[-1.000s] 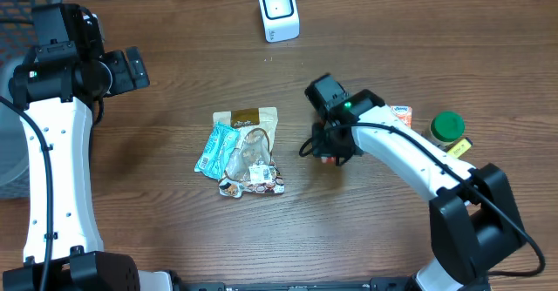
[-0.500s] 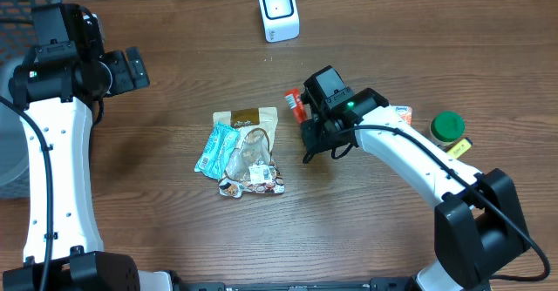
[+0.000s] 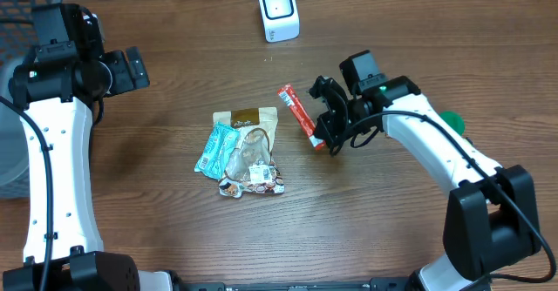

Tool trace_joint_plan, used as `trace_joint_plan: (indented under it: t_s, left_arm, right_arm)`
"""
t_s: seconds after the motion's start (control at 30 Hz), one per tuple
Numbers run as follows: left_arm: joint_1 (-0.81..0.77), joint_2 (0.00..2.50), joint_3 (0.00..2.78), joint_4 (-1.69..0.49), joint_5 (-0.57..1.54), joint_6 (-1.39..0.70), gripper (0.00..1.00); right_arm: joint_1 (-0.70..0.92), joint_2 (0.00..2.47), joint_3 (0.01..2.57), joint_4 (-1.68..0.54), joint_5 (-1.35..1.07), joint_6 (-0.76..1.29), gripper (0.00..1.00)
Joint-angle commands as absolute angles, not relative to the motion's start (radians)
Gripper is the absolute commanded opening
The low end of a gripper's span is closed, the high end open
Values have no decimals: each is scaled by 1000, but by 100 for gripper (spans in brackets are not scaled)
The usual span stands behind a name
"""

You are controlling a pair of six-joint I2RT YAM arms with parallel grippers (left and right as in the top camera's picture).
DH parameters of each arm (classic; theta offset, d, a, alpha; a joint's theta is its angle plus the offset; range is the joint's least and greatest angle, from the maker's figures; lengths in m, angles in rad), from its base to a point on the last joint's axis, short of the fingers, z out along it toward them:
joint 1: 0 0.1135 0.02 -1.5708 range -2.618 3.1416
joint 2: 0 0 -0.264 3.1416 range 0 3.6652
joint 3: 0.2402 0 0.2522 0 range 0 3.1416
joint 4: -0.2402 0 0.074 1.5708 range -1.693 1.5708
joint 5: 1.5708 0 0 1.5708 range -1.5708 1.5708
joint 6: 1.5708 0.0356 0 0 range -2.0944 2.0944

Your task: Scan the item barcode

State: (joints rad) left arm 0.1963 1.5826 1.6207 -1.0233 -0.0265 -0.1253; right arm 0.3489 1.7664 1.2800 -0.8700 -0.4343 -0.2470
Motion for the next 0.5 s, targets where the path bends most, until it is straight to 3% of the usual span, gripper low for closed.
trace_joint_plan:
  t_s: [0.0, 0.47]
  left_arm:
    - [189, 1590, 1631, -1020, -18, -138, 100]
    - [189, 1590, 1631, -1020, -18, -138, 100]
  right_arm:
    - [326, 1733, 1298, -864, -480, -300, 4]
    - [318, 1734, 1298, -860, -480, -295, 4]
